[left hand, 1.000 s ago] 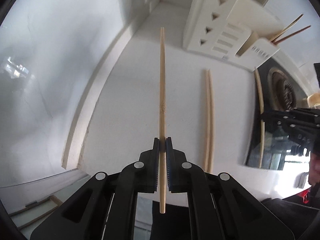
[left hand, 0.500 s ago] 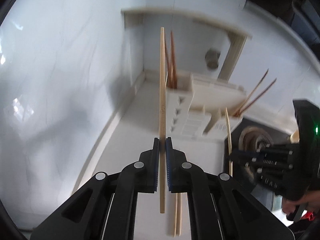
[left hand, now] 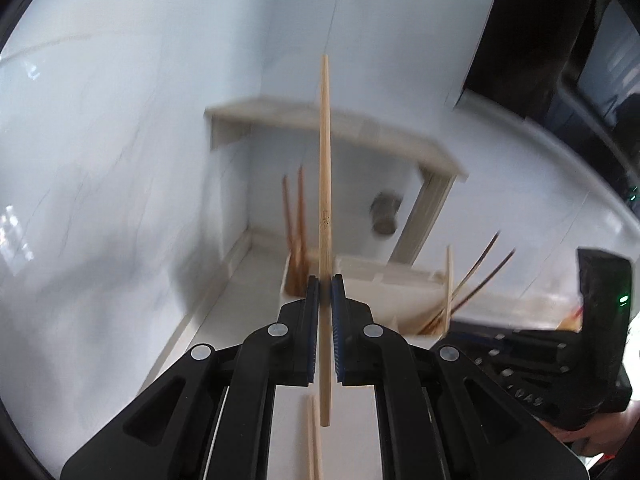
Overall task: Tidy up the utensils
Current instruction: 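Lower both chopsticks into the holder slots and open both tools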
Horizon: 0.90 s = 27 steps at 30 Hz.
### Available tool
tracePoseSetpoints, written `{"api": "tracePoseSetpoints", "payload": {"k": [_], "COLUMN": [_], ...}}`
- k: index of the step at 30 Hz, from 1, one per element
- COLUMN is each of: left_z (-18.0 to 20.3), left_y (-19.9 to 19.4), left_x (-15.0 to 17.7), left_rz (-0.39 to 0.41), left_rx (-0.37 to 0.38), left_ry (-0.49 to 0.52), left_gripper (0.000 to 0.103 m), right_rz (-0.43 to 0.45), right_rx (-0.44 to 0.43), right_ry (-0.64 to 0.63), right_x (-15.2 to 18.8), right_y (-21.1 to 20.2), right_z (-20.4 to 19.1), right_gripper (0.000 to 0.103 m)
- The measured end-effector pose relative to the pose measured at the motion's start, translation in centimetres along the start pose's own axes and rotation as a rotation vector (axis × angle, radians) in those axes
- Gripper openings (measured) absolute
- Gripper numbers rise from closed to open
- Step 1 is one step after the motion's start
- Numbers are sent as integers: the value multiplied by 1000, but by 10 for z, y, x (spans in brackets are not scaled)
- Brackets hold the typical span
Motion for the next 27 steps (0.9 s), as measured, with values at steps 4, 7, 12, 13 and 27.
{"api": "tracePoseSetpoints", "payload": {"k": [4, 7, 12, 13, 27], "left_z": [0, -1, 0, 1, 1], "left_y": [6, 10, 15, 17, 48], "left_x": [-9, -16, -26, -27, -45], "left_rz": [26, 40, 58, 61, 119], "left_rx": [22, 36, 46, 47, 7], "left_ry": [-20, -28, -37, -37, -46], "left_gripper": [6, 6, 6, 6, 6], "right_rz": [55, 82, 123, 137, 296], "right_rx": [-6, -7, 17, 20, 39], "right_ry": [18, 18, 2, 10, 64], "right_x": [-7, -12, -24, -26, -47], "right_y": [-8, -13, -18, -20, -35], "right_z": [7, 12, 21, 24, 54], "right_gripper": [5, 5, 5, 5, 5]}}
Point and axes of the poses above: each gripper's, at about its wrist camera, not at the fingertips, and y roughly the way its jaws point, z to its right, x to its underside, the point moved 2 cm from there along y, roughly the way its jaws point, and after that the axes turned 10 degrees about -z, right-handed, at the moved point
